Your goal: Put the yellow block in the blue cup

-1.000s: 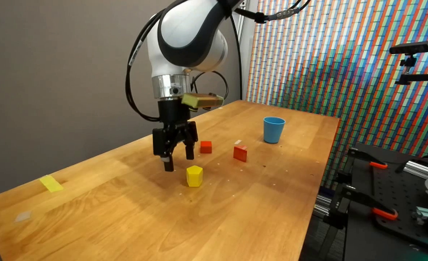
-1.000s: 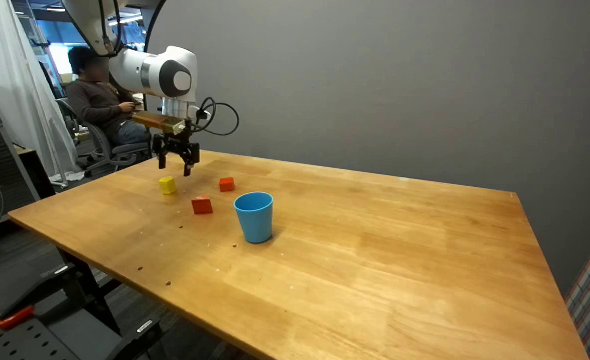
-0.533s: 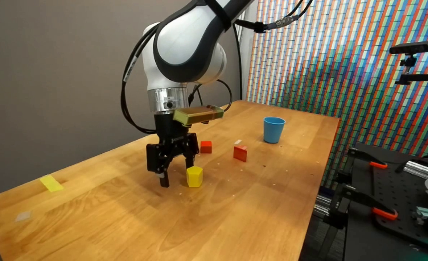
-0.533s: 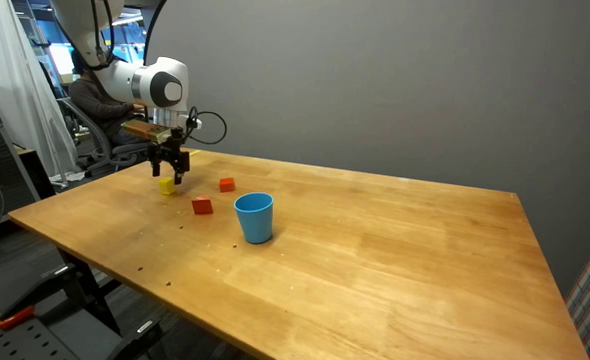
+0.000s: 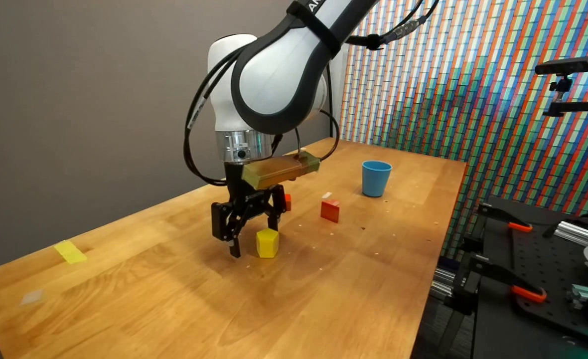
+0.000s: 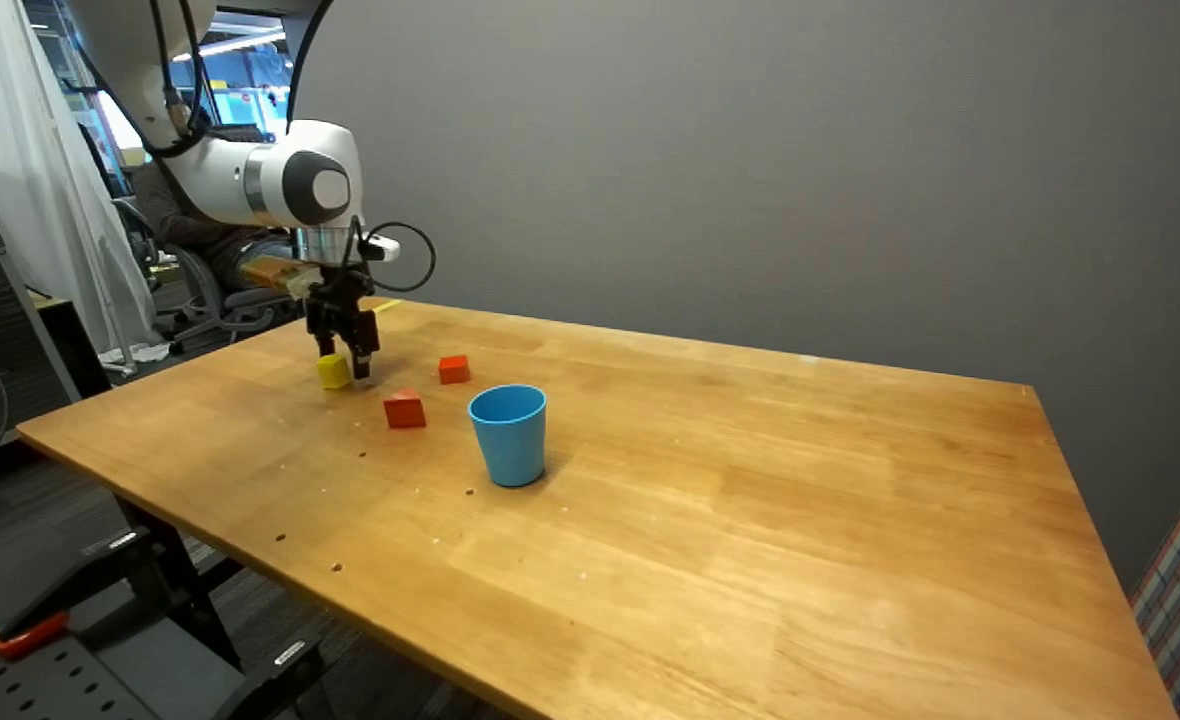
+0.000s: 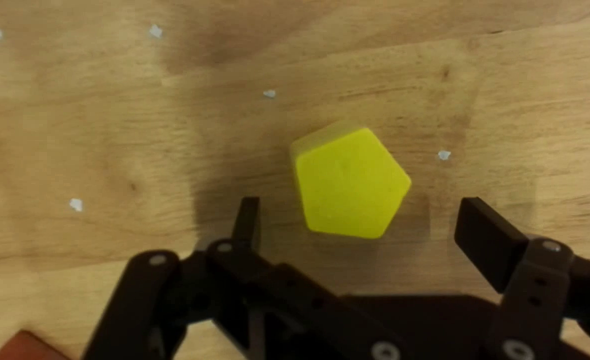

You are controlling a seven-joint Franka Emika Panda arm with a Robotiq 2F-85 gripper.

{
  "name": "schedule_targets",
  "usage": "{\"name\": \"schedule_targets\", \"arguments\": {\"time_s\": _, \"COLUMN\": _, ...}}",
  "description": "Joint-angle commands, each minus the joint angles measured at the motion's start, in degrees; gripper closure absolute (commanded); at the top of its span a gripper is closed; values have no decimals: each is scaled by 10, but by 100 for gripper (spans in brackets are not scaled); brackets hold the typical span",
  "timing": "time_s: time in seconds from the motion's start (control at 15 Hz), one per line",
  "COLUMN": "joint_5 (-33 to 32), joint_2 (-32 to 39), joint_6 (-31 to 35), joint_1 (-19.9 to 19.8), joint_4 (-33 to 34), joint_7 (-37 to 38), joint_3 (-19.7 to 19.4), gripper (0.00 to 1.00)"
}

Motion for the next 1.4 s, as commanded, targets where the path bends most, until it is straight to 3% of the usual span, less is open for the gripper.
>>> {"name": "schedule_targets", "arguments": {"time_s": 0.0, "joint_5": -13, "joint_2": -53, "joint_6": 21, "joint_1": 27, "joint_4": -66, "joint_7": 59, "joint_3": -25, "gripper": 0}}
{"name": "schedule_targets", "arguments": {"time_s": 0.07, "joint_5": -14, "joint_2": -56, "joint_6": 14, "joint_1": 30, "joint_4": -69, "joint_7": 69, "joint_3": -26, "gripper": 0}}
{"name": "schedule_targets", "arguments": {"time_s": 0.13, "joint_5": -12, "joint_2": -60, "joint_6": 14, "joint_1": 30, "joint_4": -76, "joint_7": 75, "joint_3": -23, "gripper": 25}}
{"name": "schedule_targets", "arguments": {"time_s": 0.2, "joint_5": -16, "joint_2": -64, "joint_6": 15, "joint_1": 34, "joint_4": -81, "joint_7": 88, "joint_3": -27, "gripper": 25}}
{"name": "schedule_targets", "arguments": {"time_s": 0.47, "joint_5": -34, "joint_2": -74, "joint_6": 23, "joint_1": 38, "joint_4": -96, "joint_7": 119, "joint_3": -33, "gripper": 58}}
{"name": "schedule_targets", "arguments": {"time_s": 0.67, "joint_5": -91, "joint_2": -86, "joint_6": 30, "joint_1": 60, "joint_4": -105, "joint_7": 176, "joint_3": -64, "gripper": 78}}
{"name": "schedule_targets", "arguments": {"time_s": 1.0, "joint_5": -190, "joint_2": -169, "joint_6": 26, "joint_1": 74, "joint_4": -156, "joint_7": 318, "joint_3": -115, "gripper": 77}}
{"name": "schedule_targets", "arguments": {"time_s": 1.33, "joint_5": -216, "joint_2": -280, "joint_6": 29, "joint_1": 23, "joint_4": -245, "joint_7": 429, "joint_3": -110, "gripper": 77}}
